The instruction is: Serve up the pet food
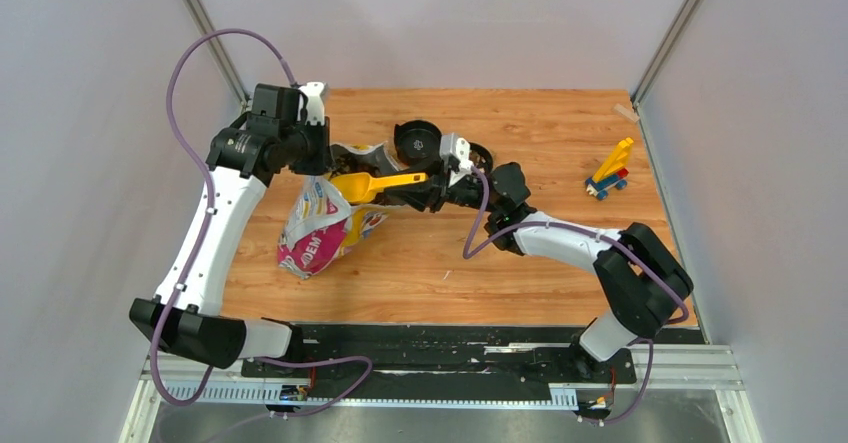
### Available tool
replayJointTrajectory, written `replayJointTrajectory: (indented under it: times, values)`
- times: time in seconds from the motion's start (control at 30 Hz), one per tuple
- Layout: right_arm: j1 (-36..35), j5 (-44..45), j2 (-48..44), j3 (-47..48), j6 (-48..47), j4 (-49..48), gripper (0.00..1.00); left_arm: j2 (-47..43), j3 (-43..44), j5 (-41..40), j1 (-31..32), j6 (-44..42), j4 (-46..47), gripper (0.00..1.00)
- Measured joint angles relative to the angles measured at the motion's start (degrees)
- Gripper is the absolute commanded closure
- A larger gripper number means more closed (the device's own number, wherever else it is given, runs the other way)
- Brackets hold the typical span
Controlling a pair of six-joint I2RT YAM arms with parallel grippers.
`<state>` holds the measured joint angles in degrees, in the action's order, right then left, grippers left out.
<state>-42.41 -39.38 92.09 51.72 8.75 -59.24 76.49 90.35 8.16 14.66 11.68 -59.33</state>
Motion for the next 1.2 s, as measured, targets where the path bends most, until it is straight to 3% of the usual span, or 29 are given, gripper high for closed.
replayJointTrajectory:
  times: [0.37, 0.87, 1.03, 1.2]
  values:
    - [1.2, 2.7, -7.1, -5.3, -0.5, -2.1, 1.0, -3.1, -1.8, -4.8, 0.0, 2.1, 1.3, 1.0]
    - [6.6, 1.6, -6.1, -10.9, 9.9, -18.9, 1.0, -8.9, -7.5, -7.5, 0.0, 1.9, 6.4, 1.0]
    - [6.6, -1.2, -6.3, -10.8, 7.5, -13.2, 1.0, -8.3, -7.5, -3.7, -0.1, 1.0, 6.6, 1.0]
    - [6.5, -2.1, -8.1, -10.7, -0.7, 1.0, 1.0, -6.6, -7.5, 1.6, -0.1, 0.0, 7.9, 1.0]
